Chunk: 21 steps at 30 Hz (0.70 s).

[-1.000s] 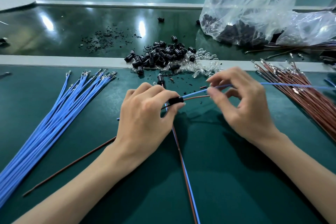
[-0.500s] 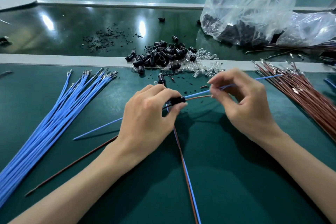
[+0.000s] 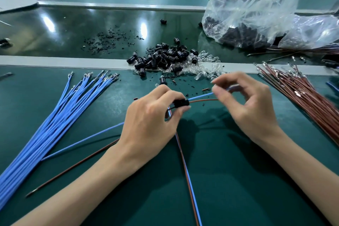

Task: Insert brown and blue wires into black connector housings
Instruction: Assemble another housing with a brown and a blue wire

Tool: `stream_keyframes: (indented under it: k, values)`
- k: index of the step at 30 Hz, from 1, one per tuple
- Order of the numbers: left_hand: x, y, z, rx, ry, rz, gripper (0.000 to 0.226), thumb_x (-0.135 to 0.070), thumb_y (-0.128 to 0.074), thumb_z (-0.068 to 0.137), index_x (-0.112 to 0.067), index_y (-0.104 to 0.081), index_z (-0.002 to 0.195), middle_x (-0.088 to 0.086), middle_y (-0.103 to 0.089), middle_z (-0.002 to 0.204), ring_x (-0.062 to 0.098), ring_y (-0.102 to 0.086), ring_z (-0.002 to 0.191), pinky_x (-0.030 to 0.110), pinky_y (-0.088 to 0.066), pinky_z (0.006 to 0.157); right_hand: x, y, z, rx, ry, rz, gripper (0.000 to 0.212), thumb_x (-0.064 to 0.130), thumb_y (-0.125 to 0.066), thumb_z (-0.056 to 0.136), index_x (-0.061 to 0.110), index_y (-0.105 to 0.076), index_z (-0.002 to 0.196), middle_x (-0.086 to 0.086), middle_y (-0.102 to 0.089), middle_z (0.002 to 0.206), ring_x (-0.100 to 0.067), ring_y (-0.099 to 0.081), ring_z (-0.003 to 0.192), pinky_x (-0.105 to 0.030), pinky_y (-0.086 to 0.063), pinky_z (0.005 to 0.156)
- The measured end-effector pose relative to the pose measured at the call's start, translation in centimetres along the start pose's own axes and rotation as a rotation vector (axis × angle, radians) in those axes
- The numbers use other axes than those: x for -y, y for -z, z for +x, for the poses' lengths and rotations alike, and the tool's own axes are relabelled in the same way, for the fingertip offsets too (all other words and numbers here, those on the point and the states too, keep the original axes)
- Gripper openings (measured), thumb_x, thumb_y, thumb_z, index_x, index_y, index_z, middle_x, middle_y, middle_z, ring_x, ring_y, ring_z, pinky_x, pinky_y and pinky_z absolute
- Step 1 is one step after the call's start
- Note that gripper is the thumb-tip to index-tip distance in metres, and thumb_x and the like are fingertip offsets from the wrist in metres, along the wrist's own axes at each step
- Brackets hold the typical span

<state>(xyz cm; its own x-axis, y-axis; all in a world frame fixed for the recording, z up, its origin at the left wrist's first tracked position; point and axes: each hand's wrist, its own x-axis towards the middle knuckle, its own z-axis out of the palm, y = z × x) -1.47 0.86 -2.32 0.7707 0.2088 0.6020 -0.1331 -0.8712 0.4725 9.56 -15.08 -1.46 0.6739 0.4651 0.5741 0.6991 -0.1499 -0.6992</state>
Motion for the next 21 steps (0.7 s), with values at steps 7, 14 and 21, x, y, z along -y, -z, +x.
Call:
stream_keyframes:
  k: [7, 14, 21]
  values:
    - [0.5, -0.1, 0.0, -0.057, 0.095, 0.013, 0.013, -0.029, -0.068, 0.082, -0.019, -0.069, 0.088, -0.009, -0.063, 0.082, 0.008, -0.041, 0.055, 0.034, -0.048, 0.058, -1.2, 0.4, 0.6, -0.173, -0.250, 0.048, 0.009, 0.026, -0.058, 0.081, 0.031, -0.066, 0.082, 0.013, -0.054, 0.099, -0.001, -0.056, 0.086, -0.023, -0.047, 0.079]
    - [0.4, 0.0, 0.2, -0.031, 0.101, -0.056, 0.015, -0.032, -0.067, 0.081, -0.018, -0.070, 0.089, -0.009, -0.062, 0.082, 0.013, -0.052, 0.058, 0.032, -0.047, 0.061, -1.8, 0.1, 0.9, -0.089, -0.455, 0.286, 0.017, 0.034, -0.051, 0.080, 0.022, -0.064, 0.084, 0.006, -0.069, 0.083, -0.005, -0.066, 0.080, -0.019, -0.050, 0.068]
    - [0.3, -0.1, 0.1, -0.032, 0.076, -0.088, 0.016, -0.031, -0.066, 0.083, -0.018, -0.069, 0.091, -0.010, -0.062, 0.084, 0.009, -0.051, 0.062, 0.031, -0.047, 0.064, -1.8, 0.1, 0.4, 0.035, -0.359, 0.259, 0.014, 0.026, -0.052, 0.085, 0.025, -0.066, 0.084, 0.004, -0.065, 0.068, -0.010, -0.055, 0.059, -0.021, -0.044, 0.056]
